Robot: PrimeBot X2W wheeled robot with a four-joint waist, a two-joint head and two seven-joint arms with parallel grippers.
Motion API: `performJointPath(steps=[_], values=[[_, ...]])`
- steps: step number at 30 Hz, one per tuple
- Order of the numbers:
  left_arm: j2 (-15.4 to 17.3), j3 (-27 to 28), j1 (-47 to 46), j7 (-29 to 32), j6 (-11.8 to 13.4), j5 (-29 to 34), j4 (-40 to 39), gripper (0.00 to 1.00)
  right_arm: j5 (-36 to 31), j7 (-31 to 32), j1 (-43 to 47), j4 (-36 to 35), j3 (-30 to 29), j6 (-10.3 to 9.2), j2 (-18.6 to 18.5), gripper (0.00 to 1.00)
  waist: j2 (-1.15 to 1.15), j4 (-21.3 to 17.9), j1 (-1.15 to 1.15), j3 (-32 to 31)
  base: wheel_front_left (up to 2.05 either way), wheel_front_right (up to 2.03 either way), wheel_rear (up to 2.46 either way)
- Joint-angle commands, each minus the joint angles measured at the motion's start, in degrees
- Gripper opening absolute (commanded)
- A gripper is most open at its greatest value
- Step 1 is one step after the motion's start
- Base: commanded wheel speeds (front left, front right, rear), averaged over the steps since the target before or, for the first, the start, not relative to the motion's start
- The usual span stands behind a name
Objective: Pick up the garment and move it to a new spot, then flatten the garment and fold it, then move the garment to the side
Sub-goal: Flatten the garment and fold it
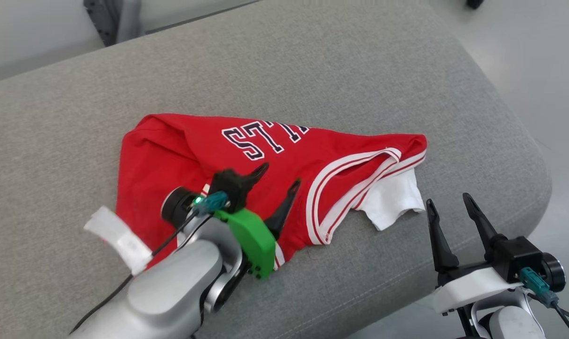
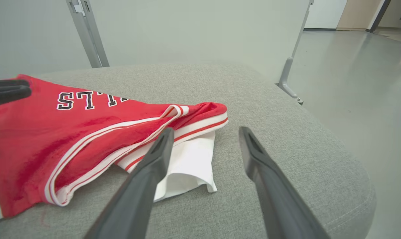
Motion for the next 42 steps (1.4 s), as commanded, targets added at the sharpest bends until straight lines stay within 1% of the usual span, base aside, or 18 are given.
performJointPath(steps=[1, 5, 6, 12, 15, 17, 19, 22, 28, 35, 41, 42], values=[[1.7, 0.0, 2.5, -0.6, 1.5, 0.9, -1.8, 1.00, -0.5, -0.2, 0.9, -0.2, -0.4, -0.06, -0.1, 1.00, 0.00, 4.3, 0.00, -4.0, 0.00, 0.00, 0.00], [7.5, 0.6, 9.0, -1.4, 6.8, 0.0, -7.7, 1.00, -1.3, -0.2, 1.7, -0.4, -0.9, -0.06, -0.1, 1.00, 0.00, 5.7, 0.00, -4.9, 0.00, 0.00, 0.00], [7.5, 0.6, 9.0, -1.4, 6.8, 0.0, -7.7, 1.00, -1.3, -0.2, 1.7, -0.4, -0.9, -0.06, -0.1, 1.00, 0.00, 5.7, 0.00, -4.9, 0.00, 0.00, 0.00], [13.8, 1.7, 17.7, -2.0, 13.6, -1.7, -16.5, 1.00, -2.1, -0.2, 2.6, -0.8, -1.5, -0.06, -0.1, 1.00, 0.00, 7.4, 0.00, -5.3, 0.00, 0.00, 0.00], [15.8, 1.9, 20.9, -1.6, 16.1, -2.9, -20.2, 1.00, -2.3, -0.2, 2.8, -1.0, -2.0, -0.06, -0.1, 1.00, 0.00, 8.6, 0.00, -5.0, 0.00, 0.00, 0.00], [16.6, 1.9, 22.4, -1.2, 16.7, -3.8, -21.6, 1.00, -2.5, -0.2, 2.7, -1.0, -2.0, -0.06, -0.1, 1.00, 0.00, 9.3, 0.00, -4.7, 0.00, 0.00, 0.00], [17.1, 1.7, 22.9, -1.0, 17.0, -3.7, -21.9, 1.00, -2.6, -0.2, 2.3, -0.9, -1.6, -0.06, -0.1, 1.00, 0.00, 9.7, 0.00, -4.5, 0.00, 0.00, 0.00], [16.4, 1.7, 23.5, -0.3, 16.5, -5.0, -20.9, 1.00, -2.8, -0.2, 1.6, -0.8, -1.4, -0.06, -0.1, 1.00, 0.00, 10.1, 0.00, -4.4, 0.00, 0.00, 0.00], [14.2, 1.9, 24.5, 1.3, 13.4, -8.5, -17.1, 1.00, -3.1, -0.2, 1.3, -0.7, -1.0, -0.06, -0.1, 1.00, 0.00, 9.8, 0.00, -4.3, 0.00, 0.00, 0.00], [12.3, 1.6, 23.7, 1.3, 11.5, -9.5, -11.5, 1.00, -3.3, -0.2, 1.8, -0.8, -1.1, -0.06, -0.1, 1.00, 0.00, 9.0, 0.00, -4.1, 0.00, 0.00, 0.00], [11.0, 1.7, 22.6, 0.8, 9.9, -9.7, -9.0, 1.00, -3.2, -0.2, 1.5, -0.5, -1.0, -0.06, -0.1, 1.00, 0.00, 8.5, 0.00, -4.1, 0.00, 0.00, 0.00], [10.8, 1.8, 22.5, 0.6, 9.7, -9.8, -8.8, 0.95, -3.2, -0.2, 1.5, -0.5, -1.0, -0.06, -0.1, 1.00, 0.00, 8.5, 0.00, -4.1, 0.00, 0.00, 0.00]])
